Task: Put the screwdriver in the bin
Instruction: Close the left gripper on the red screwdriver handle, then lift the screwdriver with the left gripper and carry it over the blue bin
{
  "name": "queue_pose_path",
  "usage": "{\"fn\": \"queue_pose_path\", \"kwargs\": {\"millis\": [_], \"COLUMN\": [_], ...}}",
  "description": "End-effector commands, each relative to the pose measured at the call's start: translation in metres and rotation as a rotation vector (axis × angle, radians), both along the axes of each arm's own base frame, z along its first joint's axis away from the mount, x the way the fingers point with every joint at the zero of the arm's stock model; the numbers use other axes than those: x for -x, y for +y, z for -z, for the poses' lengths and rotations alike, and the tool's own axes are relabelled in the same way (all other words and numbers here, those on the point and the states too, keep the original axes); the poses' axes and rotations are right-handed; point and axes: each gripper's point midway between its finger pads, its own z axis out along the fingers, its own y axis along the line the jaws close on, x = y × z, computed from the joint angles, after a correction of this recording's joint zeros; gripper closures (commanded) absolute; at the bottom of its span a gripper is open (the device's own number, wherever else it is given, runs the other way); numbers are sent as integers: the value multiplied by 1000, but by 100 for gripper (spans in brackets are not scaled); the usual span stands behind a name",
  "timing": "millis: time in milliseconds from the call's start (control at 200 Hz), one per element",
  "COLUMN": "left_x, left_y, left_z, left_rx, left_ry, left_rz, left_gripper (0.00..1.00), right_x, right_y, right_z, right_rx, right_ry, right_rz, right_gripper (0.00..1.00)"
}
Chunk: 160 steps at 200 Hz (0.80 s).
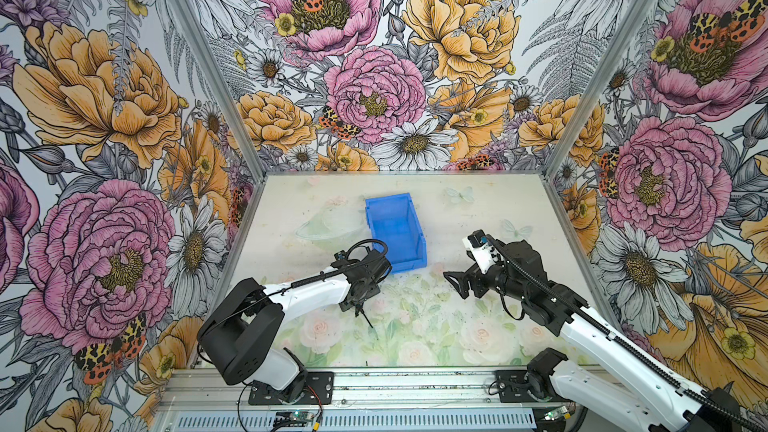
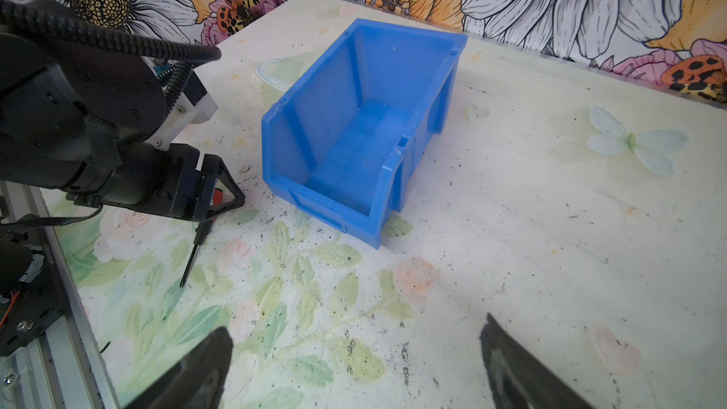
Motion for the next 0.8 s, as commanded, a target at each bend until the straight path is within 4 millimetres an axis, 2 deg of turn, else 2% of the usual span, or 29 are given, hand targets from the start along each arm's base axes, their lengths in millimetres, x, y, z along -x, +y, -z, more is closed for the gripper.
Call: {"fn": "queue_pose_path", "kwargs": {"millis": [0,205,530,796], "left_x": [-4,-6,6,11], "left_y": [-6,-7,0,-5], "left_z": [-1,4,16,9], "left_rx": [6,-13,-38,-31], "left_ry": [11,21,51,20], "left_rz": [11,17,7,38], "left_gripper": [32,43,59,77], "right_x": [0,-5,-4,0], "right_y": [2,1,0,-2], "right_z": [-3,-4,-14,-20], "right_rx": [-5,8,-9,-27], "right_ry": [-22,-32,-66,-83], "right_rz": [-7,10,10,15], "right_gripper": [1,1,1,0]}}
